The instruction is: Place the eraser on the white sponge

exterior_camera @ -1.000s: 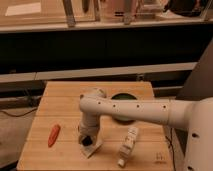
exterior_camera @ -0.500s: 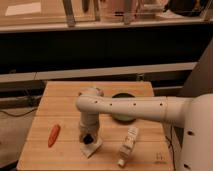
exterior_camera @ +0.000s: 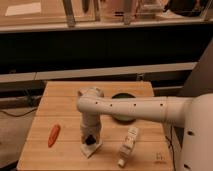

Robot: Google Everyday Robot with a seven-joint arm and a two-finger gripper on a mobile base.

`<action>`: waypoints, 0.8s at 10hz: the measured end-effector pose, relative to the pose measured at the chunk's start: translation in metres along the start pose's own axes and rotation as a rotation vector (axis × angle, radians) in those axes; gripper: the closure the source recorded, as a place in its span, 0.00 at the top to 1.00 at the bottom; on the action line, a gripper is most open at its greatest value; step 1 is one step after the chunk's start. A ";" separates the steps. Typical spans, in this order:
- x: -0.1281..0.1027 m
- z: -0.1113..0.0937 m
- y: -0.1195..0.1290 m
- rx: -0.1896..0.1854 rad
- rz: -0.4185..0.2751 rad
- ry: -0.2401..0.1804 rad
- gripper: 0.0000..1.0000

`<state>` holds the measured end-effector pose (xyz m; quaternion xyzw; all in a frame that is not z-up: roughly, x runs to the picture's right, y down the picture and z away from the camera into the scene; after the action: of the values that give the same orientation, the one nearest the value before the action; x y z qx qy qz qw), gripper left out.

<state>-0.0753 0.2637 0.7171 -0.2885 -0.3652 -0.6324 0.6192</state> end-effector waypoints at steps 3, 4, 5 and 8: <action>-0.002 0.002 0.003 -0.009 -0.020 -0.003 0.00; -0.003 0.003 0.005 -0.009 -0.031 -0.008 0.00; -0.004 0.004 0.006 -0.008 -0.043 -0.014 0.00; -0.007 0.005 0.011 -0.003 -0.075 -0.027 0.00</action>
<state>-0.0647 0.2721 0.7157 -0.2838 -0.3832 -0.6519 0.5896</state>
